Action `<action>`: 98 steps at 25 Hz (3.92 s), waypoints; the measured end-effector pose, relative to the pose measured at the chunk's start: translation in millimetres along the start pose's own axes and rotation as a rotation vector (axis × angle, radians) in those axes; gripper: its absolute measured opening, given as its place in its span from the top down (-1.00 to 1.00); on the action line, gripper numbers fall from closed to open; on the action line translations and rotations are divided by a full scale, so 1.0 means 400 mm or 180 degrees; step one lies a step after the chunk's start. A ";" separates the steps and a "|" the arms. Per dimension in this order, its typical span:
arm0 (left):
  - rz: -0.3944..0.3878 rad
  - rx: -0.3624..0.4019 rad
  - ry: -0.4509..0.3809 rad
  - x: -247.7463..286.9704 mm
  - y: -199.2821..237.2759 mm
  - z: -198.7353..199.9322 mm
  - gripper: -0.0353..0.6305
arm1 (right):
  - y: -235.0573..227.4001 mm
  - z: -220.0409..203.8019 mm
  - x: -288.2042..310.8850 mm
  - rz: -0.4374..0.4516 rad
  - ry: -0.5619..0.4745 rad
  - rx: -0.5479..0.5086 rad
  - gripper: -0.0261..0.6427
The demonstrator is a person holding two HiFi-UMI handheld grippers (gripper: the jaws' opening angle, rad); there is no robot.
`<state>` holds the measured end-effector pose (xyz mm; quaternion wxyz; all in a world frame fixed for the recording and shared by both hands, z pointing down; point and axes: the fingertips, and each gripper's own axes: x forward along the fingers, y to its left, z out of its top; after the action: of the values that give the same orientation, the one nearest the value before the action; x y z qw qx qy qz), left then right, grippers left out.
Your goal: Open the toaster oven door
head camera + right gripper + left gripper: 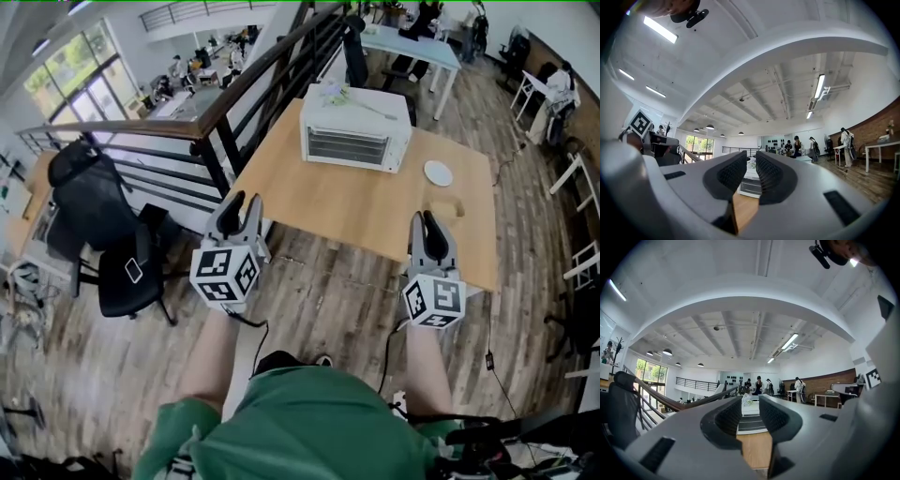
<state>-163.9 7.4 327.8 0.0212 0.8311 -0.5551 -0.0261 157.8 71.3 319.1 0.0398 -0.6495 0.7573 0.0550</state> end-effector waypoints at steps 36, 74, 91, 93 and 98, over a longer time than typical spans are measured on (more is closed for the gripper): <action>-0.0398 -0.0405 0.0475 0.791 0.197 -0.226 0.50 | -0.179 -0.190 0.546 -0.0495 0.0420 -0.0192 0.71; -0.0257 -0.1111 0.2342 1.255 0.164 -0.598 0.41 | -0.506 -0.214 0.591 -0.0715 0.0345 -0.0051 0.71; -0.0046 -0.1421 0.2267 1.231 0.147 -0.636 0.45 | -0.513 -0.305 0.636 -0.0420 0.0482 0.0126 0.71; -0.0046 -0.1467 0.2247 1.218 0.145 -0.639 0.45 | -0.504 -0.308 0.641 -0.0387 0.0488 0.0131 0.71; -0.0023 -0.1531 0.2199 1.180 0.139 -0.653 0.45 | -0.489 -0.323 0.652 -0.0323 0.0513 0.0144 0.71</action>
<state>-17.2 -448.3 582.6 0.3994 0.7643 -0.4905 0.1252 312.7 -230.8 406.6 -0.0039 -0.6883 0.7252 -0.0166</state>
